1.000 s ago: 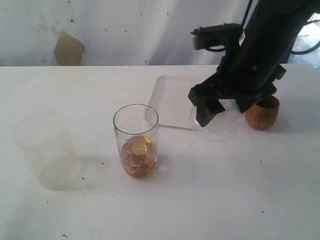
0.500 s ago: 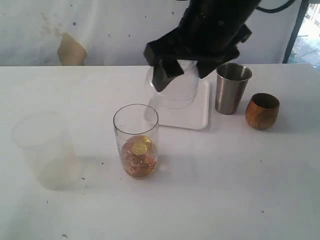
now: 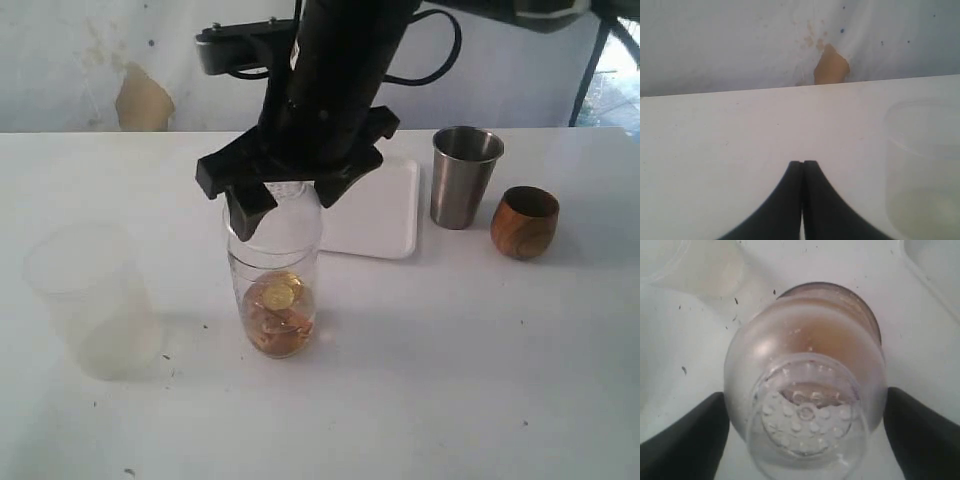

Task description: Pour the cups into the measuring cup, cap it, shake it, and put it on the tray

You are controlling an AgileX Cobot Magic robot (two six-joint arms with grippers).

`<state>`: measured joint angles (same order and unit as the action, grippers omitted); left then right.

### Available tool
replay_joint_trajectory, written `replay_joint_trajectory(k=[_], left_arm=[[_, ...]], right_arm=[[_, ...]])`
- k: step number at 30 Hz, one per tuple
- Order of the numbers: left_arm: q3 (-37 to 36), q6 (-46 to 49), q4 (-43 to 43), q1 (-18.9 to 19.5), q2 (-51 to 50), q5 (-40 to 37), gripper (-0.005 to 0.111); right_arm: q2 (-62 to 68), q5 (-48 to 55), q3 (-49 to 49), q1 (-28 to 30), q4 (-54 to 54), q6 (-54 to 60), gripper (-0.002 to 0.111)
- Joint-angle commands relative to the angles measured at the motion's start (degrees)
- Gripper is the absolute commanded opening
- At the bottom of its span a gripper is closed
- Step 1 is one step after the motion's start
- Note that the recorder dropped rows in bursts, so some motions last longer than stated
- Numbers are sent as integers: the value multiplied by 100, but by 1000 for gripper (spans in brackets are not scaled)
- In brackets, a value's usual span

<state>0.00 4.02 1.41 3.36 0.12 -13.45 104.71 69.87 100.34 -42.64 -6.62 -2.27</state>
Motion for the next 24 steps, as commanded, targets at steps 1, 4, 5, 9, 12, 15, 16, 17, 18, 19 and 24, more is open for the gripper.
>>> replay_joint_trajectory(k=[1,4,5,9,12,15,16,17,18,19,24], left_arm=[[0,-11,-54,-4,-12,18,0],[0,-11,-54,-4,-12,18,0],[0,-11,-54,-4,-12,18,0],[0,-11,-54,-4,-12,18,0],[0,-11,-54,-4,-12,18,0],[0,-11,-54,-4,-12,18,0],[0,-11,-54,-4,-12,18,0],[0,-11,-54,-4,-12,18,0],[0,-11,-54,-4,-12,18,0],[0,-11,-54,-4,-12,18,0],[0,-11,-54,-4,-12,18,0]], right_arm=[[165,9,201,-16,170,-69,0],[276,9,300,-16,257,-144,0],[305,9,326,-16,233,-144,0],[398,9,390,-16,212,-155,0],[447,9,390,-16,212,-165,0],[482,9,390,-16,235,-164,0],[482,9,390,-16,235,-164,0],[482,9,390,-16,234,-181,0],[482,9,390,-16,234,-190,0],[482,9,390,-16,234,-190,0],[504,9,379,-16,256,-206,0]])
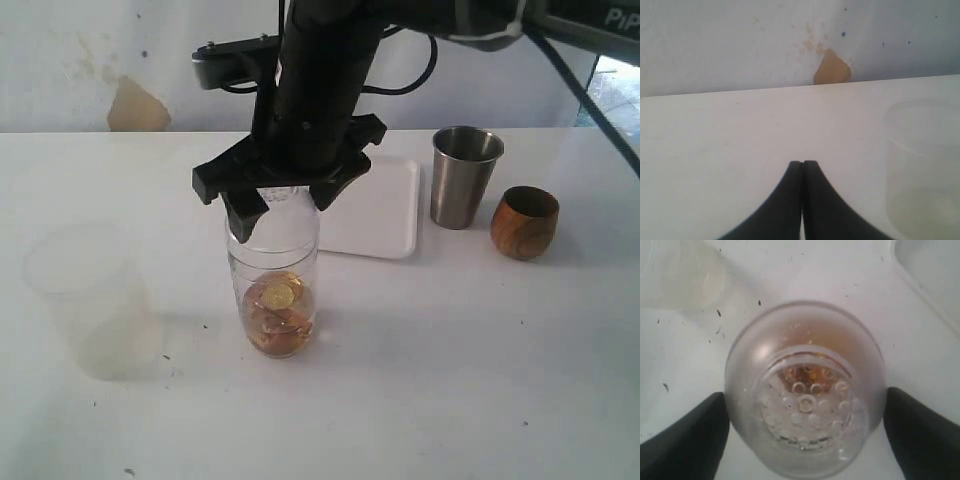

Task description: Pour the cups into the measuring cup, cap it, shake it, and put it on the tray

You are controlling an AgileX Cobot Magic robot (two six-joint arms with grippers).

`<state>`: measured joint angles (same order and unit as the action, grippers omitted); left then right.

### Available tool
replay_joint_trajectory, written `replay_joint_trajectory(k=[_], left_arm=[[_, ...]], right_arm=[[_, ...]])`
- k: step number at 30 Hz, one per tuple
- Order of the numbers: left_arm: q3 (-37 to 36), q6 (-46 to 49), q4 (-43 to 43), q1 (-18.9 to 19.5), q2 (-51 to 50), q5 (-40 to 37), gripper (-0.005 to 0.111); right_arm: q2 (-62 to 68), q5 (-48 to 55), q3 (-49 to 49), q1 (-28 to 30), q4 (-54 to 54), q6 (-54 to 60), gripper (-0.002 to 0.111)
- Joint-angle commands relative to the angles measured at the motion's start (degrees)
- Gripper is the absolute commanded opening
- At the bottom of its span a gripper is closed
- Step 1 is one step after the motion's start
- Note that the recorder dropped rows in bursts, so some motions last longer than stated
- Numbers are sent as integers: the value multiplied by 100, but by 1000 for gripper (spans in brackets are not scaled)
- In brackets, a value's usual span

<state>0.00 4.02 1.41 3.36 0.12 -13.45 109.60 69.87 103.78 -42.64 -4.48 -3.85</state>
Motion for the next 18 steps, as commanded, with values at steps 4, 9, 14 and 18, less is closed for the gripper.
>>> replay_joint_trajectory(k=[4,9,14,18], left_arm=[[0,-11,-54,-4,-12,18,0],[0,-11,-54,-4,-12,18,0],[0,-11,-54,-4,-12,18,0],[0,-11,-54,-4,-12,18,0]], right_arm=[[77,9,12,-16,42,-48,0],[172,9,12,-16,7,-48,0],[192,9,12,-16,19,-48,0],[192,9,12,-29,-6,-48,0]])
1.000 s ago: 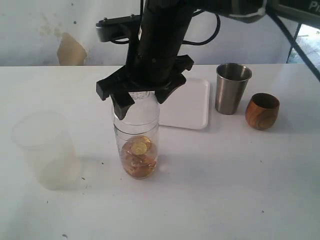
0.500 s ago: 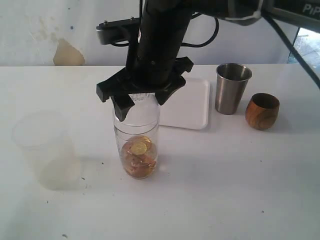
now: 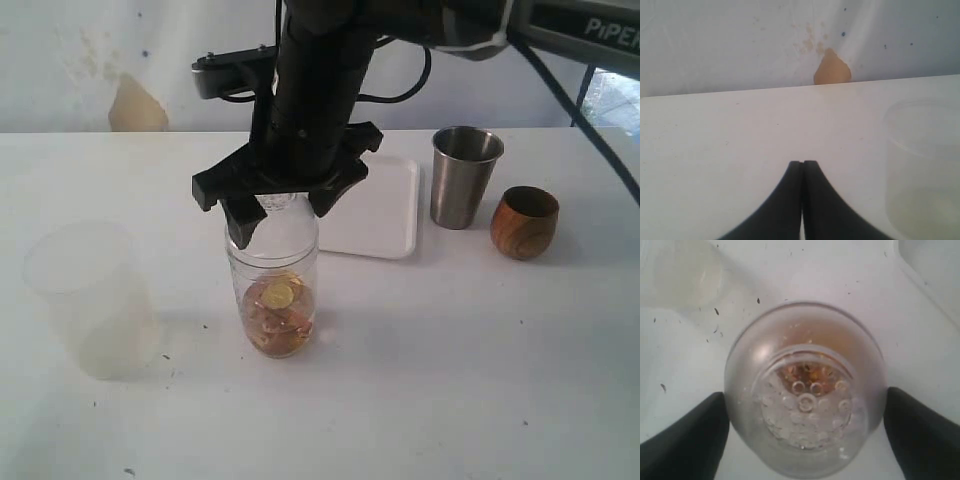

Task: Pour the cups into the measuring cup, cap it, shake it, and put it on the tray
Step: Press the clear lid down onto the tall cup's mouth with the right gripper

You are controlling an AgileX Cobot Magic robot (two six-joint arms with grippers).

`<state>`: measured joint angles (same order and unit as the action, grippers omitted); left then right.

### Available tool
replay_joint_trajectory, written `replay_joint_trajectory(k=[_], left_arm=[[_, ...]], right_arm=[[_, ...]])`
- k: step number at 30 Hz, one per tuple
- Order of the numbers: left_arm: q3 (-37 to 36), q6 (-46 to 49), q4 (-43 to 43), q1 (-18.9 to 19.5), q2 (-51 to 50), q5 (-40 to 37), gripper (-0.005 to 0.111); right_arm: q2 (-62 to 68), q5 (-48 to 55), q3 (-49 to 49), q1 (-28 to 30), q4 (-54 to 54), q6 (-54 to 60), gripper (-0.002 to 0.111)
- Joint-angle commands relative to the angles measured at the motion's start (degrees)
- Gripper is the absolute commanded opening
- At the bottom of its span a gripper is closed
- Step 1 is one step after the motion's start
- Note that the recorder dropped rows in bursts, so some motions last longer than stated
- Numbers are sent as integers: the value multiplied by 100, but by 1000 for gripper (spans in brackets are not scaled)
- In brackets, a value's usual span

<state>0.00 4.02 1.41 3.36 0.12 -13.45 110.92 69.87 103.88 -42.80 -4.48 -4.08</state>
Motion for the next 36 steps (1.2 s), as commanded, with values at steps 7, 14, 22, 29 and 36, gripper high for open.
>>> replay_joint_trajectory(k=[7,14,22,29,36], left_arm=[[0,-11,-54,-4,-12,18,0],[0,-11,-54,-4,-12,18,0],[0,-11,-54,-4,-12,18,0],[0,-11,-54,-4,-12,18,0],[0,-11,-54,-4,-12,18,0]], right_arm=[[60,9,2,-13,-6,89,21],[21,9,196,-13,18,142,55],[-155,9,348,-13,-5,269,58],[-155,9,328,-13,-5,256,59],[-155,9,-124,-13,142,256,59]])
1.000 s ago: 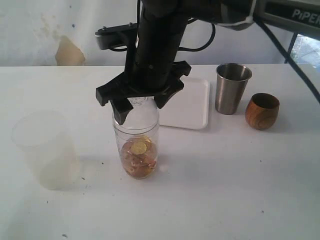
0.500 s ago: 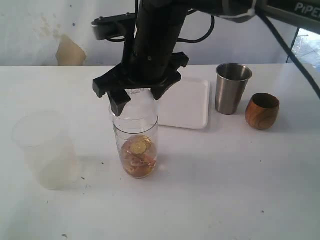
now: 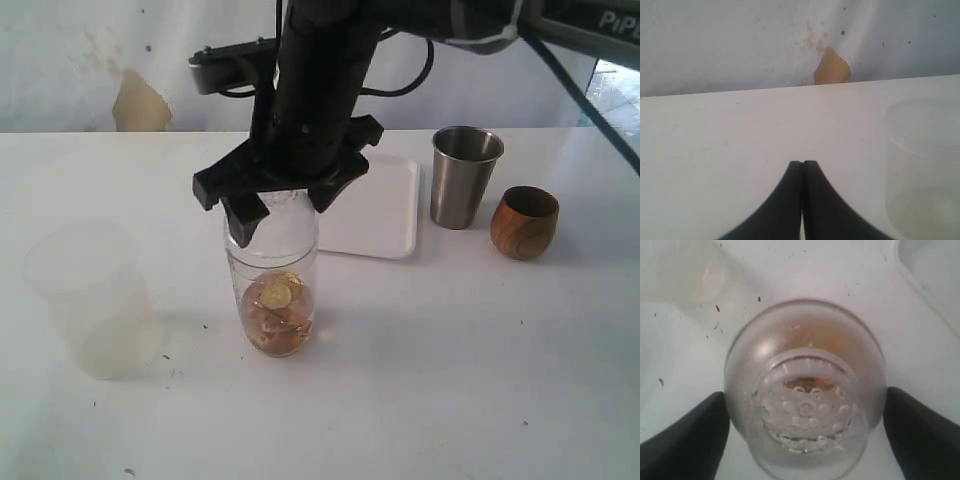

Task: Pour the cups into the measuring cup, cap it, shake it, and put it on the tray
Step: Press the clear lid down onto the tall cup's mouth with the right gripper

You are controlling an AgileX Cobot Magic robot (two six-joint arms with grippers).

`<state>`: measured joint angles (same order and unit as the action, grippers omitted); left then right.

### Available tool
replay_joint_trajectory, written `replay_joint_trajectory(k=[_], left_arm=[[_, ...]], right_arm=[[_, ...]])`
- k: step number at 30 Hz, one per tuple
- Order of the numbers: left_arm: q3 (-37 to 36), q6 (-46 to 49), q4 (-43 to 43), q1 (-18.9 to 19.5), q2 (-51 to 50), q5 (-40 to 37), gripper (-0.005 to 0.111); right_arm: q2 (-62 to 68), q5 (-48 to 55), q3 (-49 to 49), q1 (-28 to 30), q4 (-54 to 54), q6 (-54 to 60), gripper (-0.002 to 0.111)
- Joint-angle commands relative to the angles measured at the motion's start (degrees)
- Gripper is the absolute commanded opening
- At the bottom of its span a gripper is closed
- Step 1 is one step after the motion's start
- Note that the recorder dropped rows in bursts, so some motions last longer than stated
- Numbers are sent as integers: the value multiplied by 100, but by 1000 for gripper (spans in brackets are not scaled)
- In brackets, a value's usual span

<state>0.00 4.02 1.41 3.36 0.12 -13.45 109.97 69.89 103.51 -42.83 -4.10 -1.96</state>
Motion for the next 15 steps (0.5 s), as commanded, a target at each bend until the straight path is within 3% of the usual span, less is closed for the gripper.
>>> replay_joint_trajectory(k=[1,6,15], left_arm=[[0,-11,-54,-4,-12,18,0],[0,-11,-54,-4,-12,18,0],[0,-11,-54,-4,-12,18,0]], right_arm=[[-60,8,-86,-10,93,68,59],[-60,8,-86,-10,104,68,65],[-60,-84,-86,-10,92,68,65]])
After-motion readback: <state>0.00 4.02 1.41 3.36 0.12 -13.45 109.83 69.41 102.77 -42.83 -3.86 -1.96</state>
